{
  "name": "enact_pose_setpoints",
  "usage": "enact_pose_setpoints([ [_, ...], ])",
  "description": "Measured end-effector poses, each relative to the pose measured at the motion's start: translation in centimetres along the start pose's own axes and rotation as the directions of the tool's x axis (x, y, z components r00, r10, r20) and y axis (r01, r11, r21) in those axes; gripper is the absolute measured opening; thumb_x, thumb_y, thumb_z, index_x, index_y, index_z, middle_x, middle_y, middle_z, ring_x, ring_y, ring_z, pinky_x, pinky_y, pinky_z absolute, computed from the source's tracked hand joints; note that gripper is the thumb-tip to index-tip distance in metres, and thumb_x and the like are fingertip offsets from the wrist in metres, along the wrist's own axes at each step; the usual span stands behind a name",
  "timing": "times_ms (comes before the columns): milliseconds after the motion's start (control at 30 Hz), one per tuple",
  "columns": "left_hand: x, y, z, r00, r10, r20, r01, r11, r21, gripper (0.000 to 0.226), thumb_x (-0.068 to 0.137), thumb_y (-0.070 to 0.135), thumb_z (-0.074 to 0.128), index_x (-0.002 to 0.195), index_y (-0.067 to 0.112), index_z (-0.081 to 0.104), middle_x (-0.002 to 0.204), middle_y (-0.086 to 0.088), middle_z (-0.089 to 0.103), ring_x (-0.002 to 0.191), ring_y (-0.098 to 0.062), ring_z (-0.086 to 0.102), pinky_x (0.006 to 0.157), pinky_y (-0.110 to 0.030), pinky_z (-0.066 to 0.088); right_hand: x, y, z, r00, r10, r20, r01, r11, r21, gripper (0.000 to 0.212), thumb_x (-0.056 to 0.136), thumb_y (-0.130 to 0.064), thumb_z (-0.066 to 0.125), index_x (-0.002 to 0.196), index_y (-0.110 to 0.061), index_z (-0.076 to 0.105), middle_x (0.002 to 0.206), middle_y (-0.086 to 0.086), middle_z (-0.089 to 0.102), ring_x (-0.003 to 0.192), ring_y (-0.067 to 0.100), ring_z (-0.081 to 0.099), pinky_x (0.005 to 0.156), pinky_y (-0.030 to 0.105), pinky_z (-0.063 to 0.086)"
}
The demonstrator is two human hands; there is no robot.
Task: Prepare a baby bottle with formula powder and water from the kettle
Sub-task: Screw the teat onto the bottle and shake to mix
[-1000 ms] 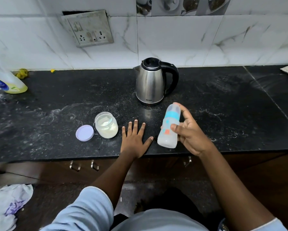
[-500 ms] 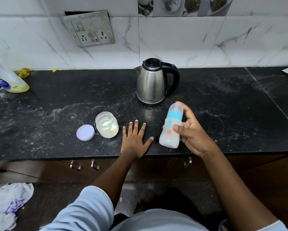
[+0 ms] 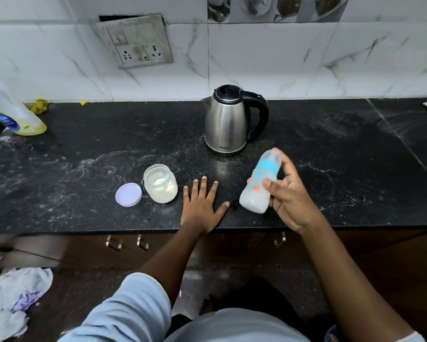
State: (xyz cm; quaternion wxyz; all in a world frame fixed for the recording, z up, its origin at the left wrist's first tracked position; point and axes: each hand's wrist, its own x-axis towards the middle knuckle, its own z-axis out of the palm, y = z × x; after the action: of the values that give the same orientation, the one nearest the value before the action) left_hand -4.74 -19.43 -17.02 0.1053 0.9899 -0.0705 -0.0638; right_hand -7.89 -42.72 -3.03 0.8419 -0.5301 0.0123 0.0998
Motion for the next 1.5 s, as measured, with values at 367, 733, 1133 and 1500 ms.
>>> enact_pose_setpoints([
  [367,0.0,0.2,0.0,1.0,-0.003,0.005,0.003,1.0,-0.003,0.087,0.099,0.08,0.016,0.172,0.033,0.004,0.181,-0.008,-0.005,0.167,-0.032,-0.011,0.131,-0.059,-0.01,-0.4,0.2,-0.2,0.999,-0.012,-0.033,0.01,0.999,-0.036,0.085,0.087,-0.012,0.077,0.155,-0.043,0.036,0.138,0.016,0.065,0.118,0.029,0.069,0.089,0.049,0.062],
  [733,0.0,0.2,-0.1,1.0,-0.005,-0.002,0.005,1.0,-0.015,0.086,0.1,0.079,0.019,0.172,0.033,0.006,0.181,-0.008,-0.004,0.167,-0.031,-0.011,0.131,-0.059,-0.01,-0.7,0.0,-0.2,0.997,-0.03,-0.069,0.028,0.999,-0.033,0.087,0.087,-0.005,0.076,0.155,-0.042,0.036,0.137,0.017,0.066,0.121,0.032,0.068,0.092,0.049,0.061],
  [1133,-0.1,0.2,-0.1,1.0,-0.008,-0.005,0.008,1.0,-0.009,0.085,0.101,0.078,0.021,0.172,0.033,0.006,0.181,-0.008,-0.003,0.167,-0.032,-0.01,0.132,-0.059,-0.009,-0.8,0.0,-0.6,0.999,0.028,0.034,-0.026,0.998,-0.055,0.089,0.085,-0.011,0.078,0.155,-0.046,0.036,0.138,0.022,0.064,0.122,0.034,0.068,0.095,0.052,0.06],
  [1500,-0.1,0.3,-0.1,1.0,-0.011,0.007,0.011,1.0,-0.015,0.085,0.101,0.079,0.022,0.172,0.034,0.006,0.181,-0.008,-0.004,0.167,-0.031,-0.011,0.131,-0.059,-0.01,-1.0,0.2,-0.7,0.998,0.042,-0.038,-0.041,0.999,0.017,0.081,0.086,-0.015,0.078,0.153,-0.042,0.04,0.145,0.021,0.06,0.129,0.037,0.064,0.093,0.052,0.061],
])
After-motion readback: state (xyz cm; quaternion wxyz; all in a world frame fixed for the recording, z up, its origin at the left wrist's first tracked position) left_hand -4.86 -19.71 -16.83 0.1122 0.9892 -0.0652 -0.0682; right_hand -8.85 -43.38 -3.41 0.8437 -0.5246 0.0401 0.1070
